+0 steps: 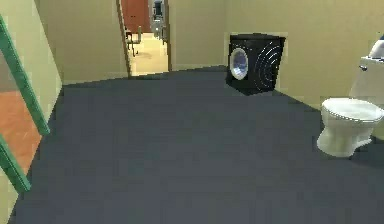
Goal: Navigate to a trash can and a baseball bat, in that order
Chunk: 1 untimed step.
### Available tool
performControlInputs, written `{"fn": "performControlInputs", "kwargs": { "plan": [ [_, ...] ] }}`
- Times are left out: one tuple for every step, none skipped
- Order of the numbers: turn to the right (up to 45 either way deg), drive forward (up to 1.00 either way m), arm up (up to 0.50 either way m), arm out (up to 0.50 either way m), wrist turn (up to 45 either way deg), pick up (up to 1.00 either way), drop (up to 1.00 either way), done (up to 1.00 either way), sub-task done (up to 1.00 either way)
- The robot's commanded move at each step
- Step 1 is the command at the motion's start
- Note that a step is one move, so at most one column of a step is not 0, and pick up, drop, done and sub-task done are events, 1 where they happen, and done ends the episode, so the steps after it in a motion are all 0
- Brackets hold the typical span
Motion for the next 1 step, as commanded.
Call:
{"fn": "performControlInputs", "kwargs": {
  "plan": [
    [-27.0,0.0,0.0,0.0,0.0,0.0,0.0,0.0,0.0]
  ]
}}
